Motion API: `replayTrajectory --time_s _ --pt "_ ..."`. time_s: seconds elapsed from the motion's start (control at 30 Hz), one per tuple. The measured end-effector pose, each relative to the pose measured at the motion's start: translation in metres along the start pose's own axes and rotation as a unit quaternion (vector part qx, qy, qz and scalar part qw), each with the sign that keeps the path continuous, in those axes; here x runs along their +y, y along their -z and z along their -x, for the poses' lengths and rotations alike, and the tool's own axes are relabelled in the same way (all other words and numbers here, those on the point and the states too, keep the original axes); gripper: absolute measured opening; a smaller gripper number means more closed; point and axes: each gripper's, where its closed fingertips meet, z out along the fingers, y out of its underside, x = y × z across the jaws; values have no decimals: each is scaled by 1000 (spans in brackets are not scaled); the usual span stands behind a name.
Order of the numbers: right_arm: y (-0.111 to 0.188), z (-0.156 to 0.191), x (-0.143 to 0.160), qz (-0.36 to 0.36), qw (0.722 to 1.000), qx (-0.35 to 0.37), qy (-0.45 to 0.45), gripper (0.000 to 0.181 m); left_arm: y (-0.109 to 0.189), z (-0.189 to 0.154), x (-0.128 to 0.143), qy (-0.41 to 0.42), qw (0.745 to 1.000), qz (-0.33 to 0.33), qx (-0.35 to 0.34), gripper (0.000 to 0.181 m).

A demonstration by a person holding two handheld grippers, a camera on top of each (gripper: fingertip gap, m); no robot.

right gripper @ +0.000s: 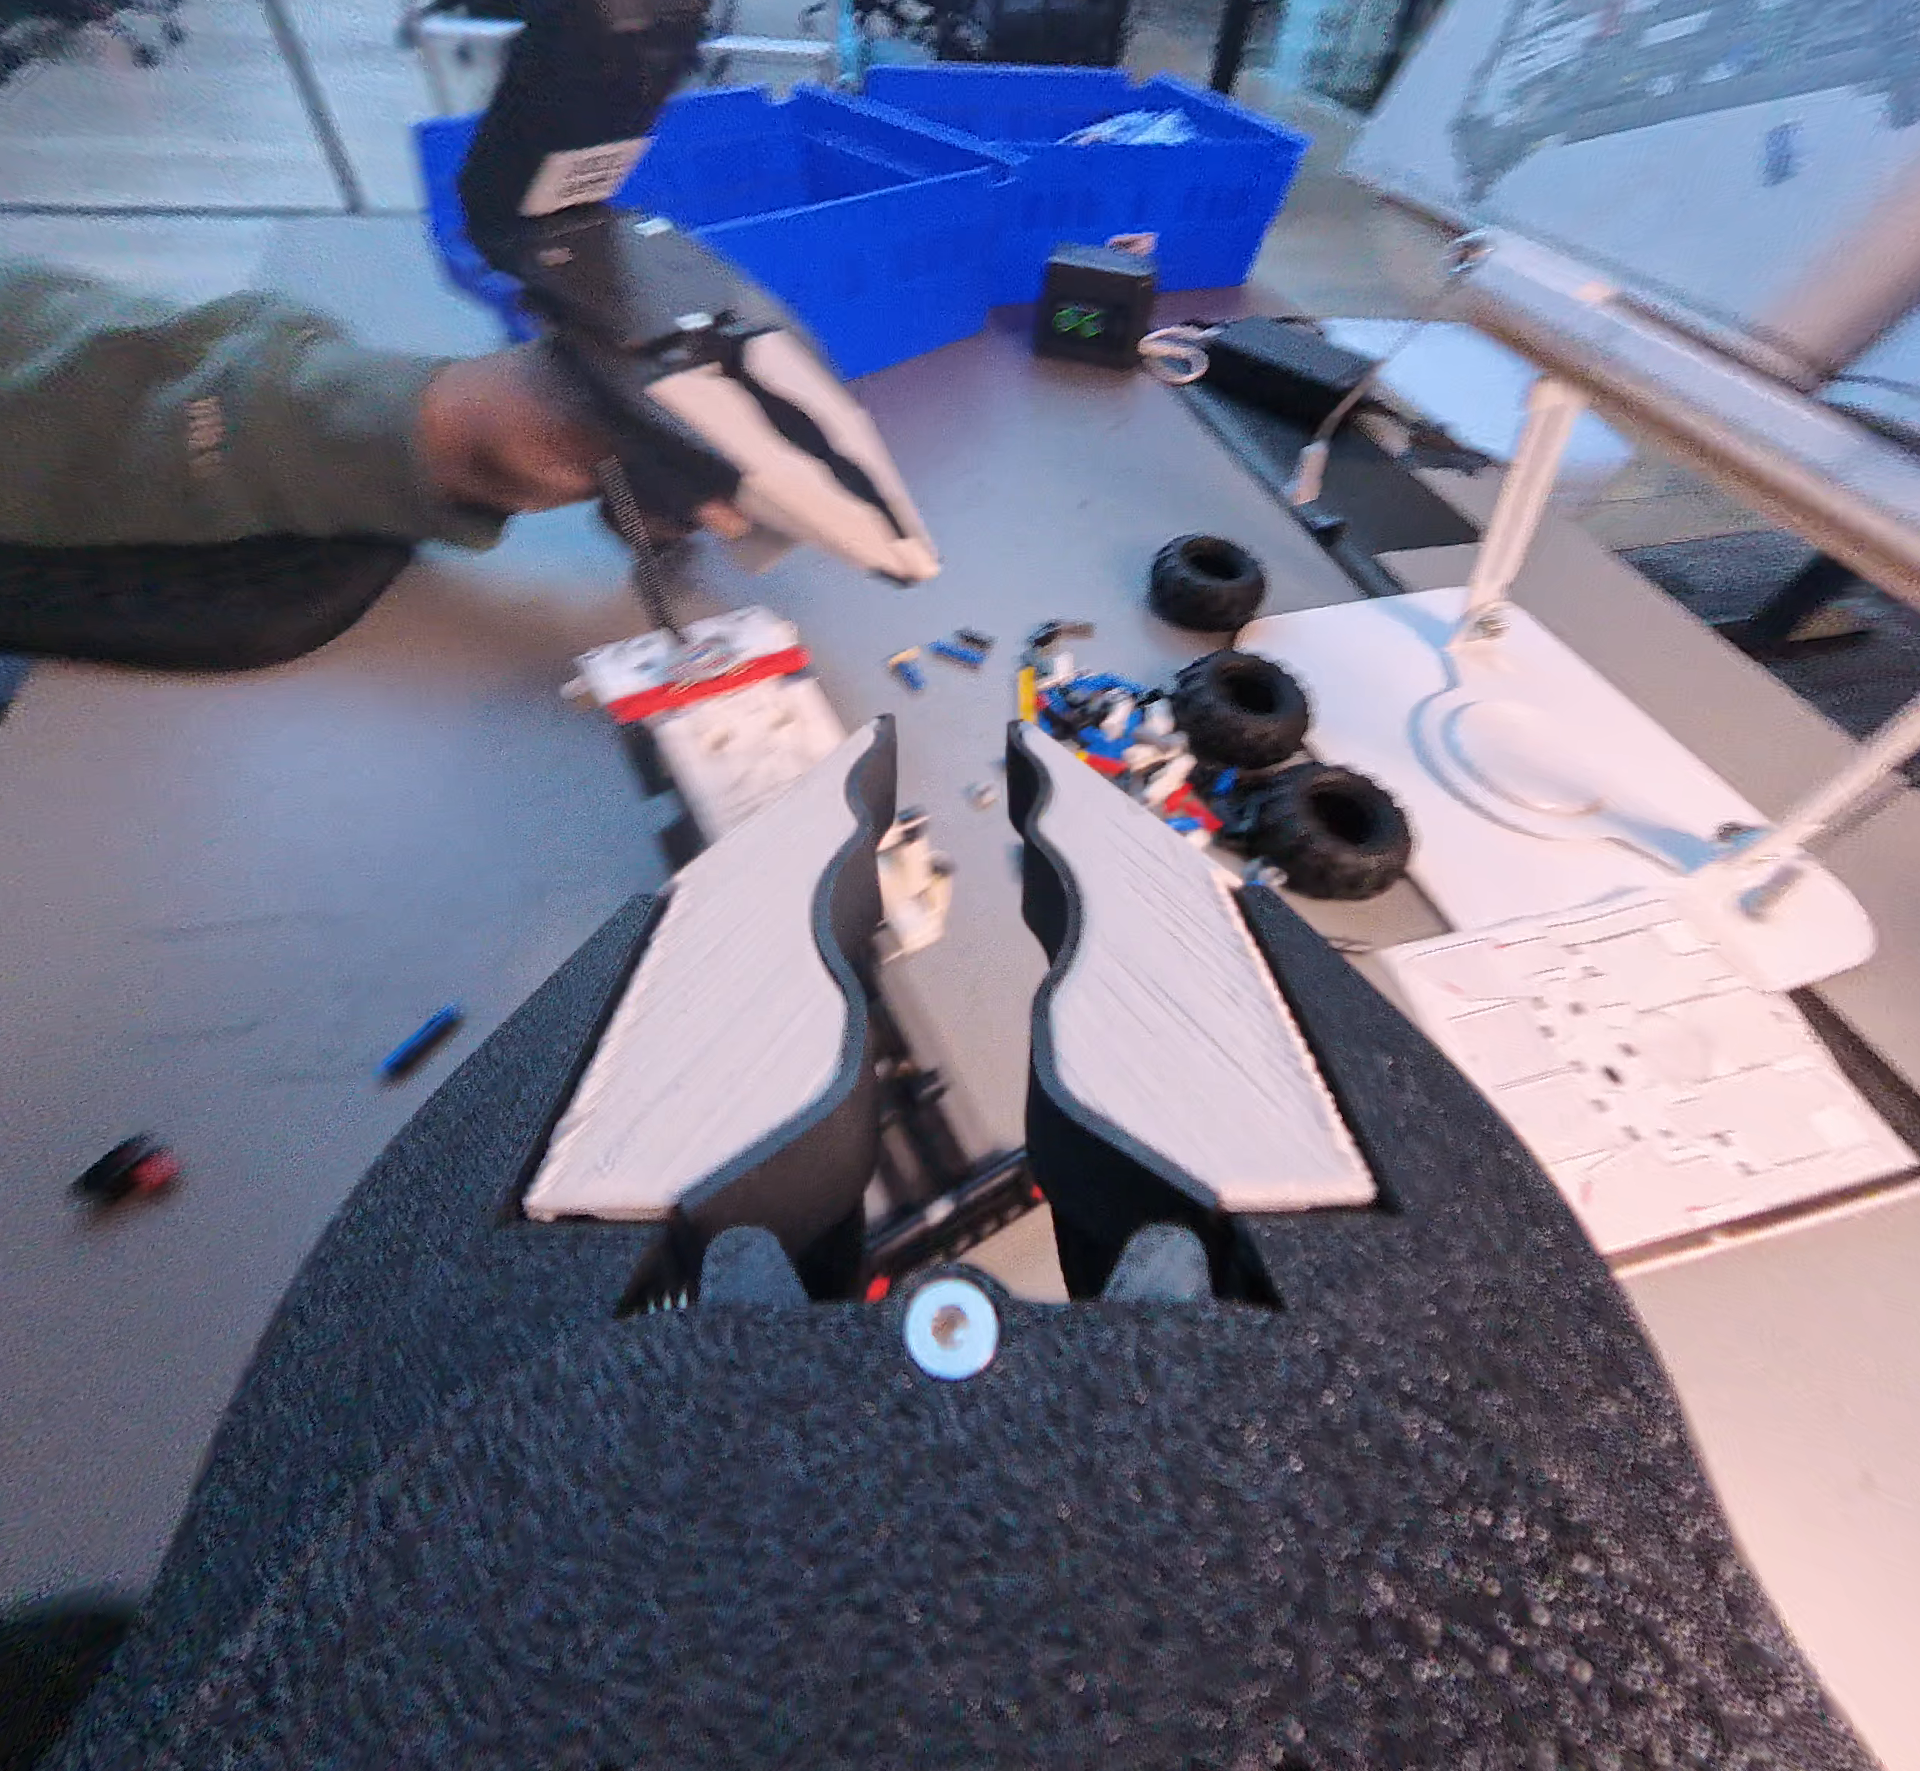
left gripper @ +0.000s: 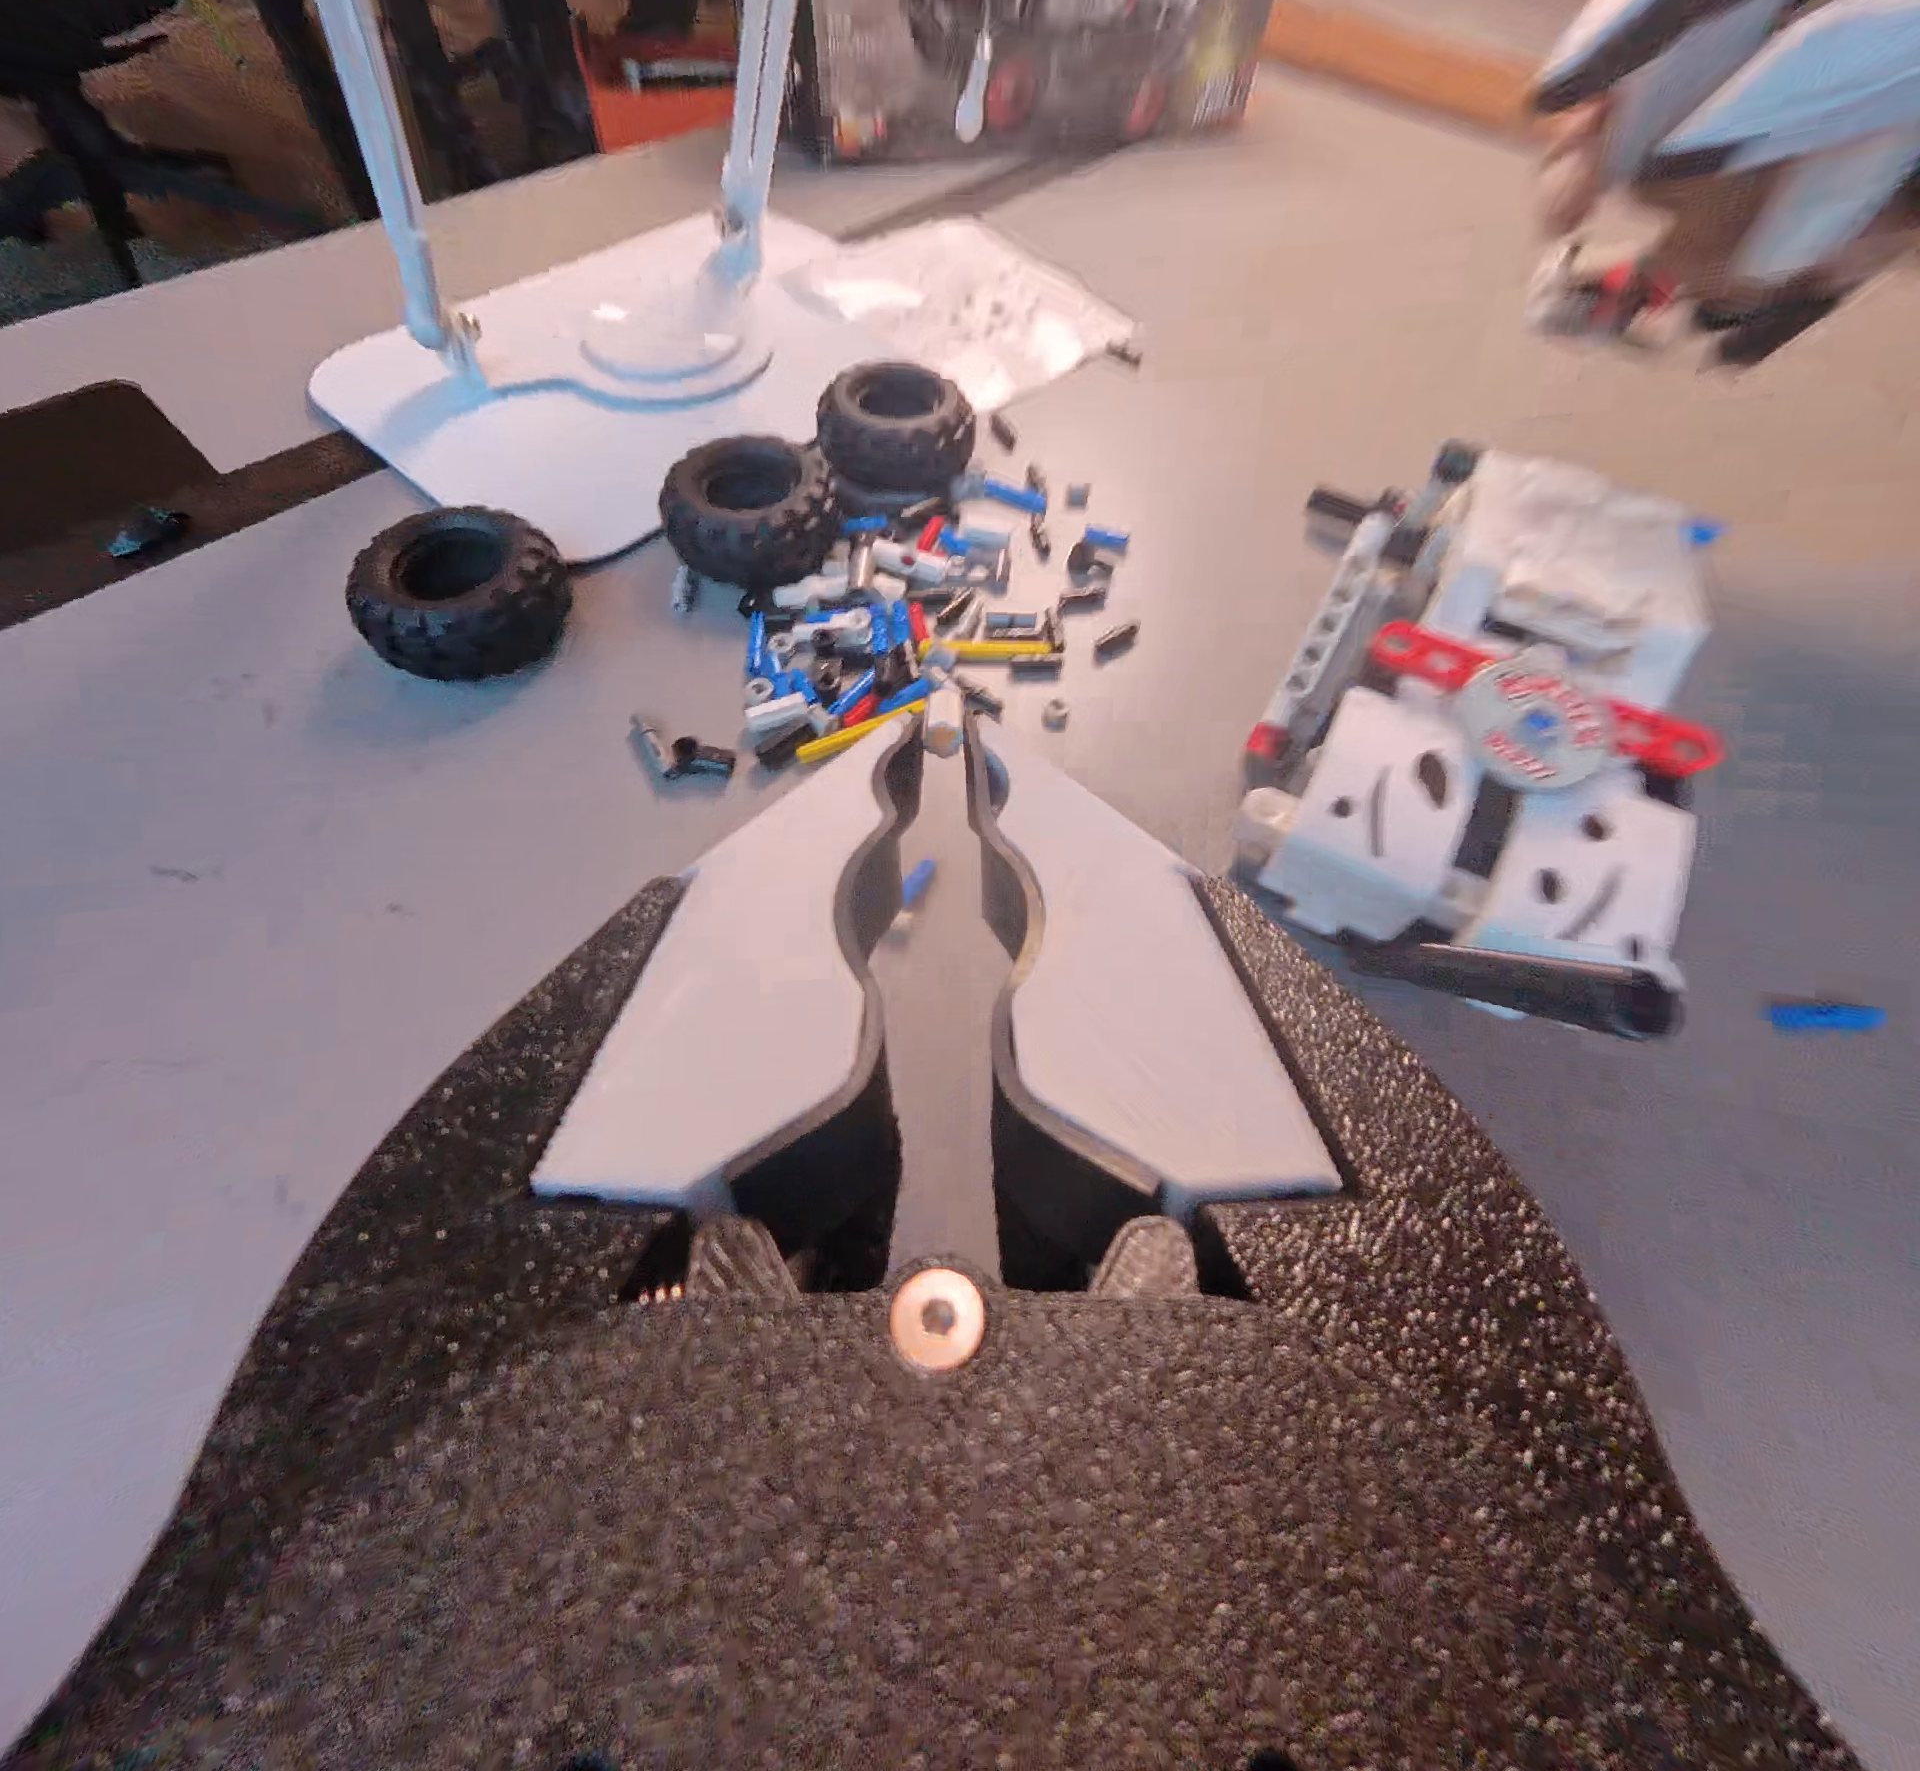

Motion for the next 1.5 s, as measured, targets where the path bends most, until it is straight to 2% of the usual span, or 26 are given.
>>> replayTrajectory --time_s 0.1,0.23,0.3,0.47,0.6,0.73,0.83,0.9,1.03,1.2,1.23,1.37,1.5 --pt "25 64 32 71 993 -95 30 20 -27 6 16 -95 993 67 -20 7" --pt "41 123 66 131 979 -155 22 21 -46 10 20 -165 980 99 -42 7" --pt "43 145 77 145 973 -177 14 22 -51 11 20 -176 978 107 -45 8" --pt "35 170 103 199 957 -211 6 28 -51 15 12 -140 985 85 -48 34" --pt "26 186 108 227 946 -231 34 35 -26 19 -26 -67 997 -15 -36 52" --pt "21 203 119 269 929 -246 71 35 18 4 -79 -35 990 -133 8 61" --pt "19 206 121 273 925 -250 88 31 49 -20 -101 -61 983 -168 49 60" --pt "18 206 121 271 924 -256 86 27 65 -44 -106 -81 979 -170 85 56" --pt "16 207 121 266 923 -260 97 20 88 -102 -96 -102 967 -155 174 54" --pt "12 207 122 266 924 -246 124 19 93 -168 -50 -69 950 -92 292 55" --pt "12 208 121 265 924 -246 127 14 92 -178 -41 -53 946 -80 309 55" --pt "5 201 115 241 934 -220 144 13 80 -207 -13 15 934 -33 355 57" --pt "-4 177 71 134 965 -132 180 14 64 -211 -8 77 933 -18 351 58"
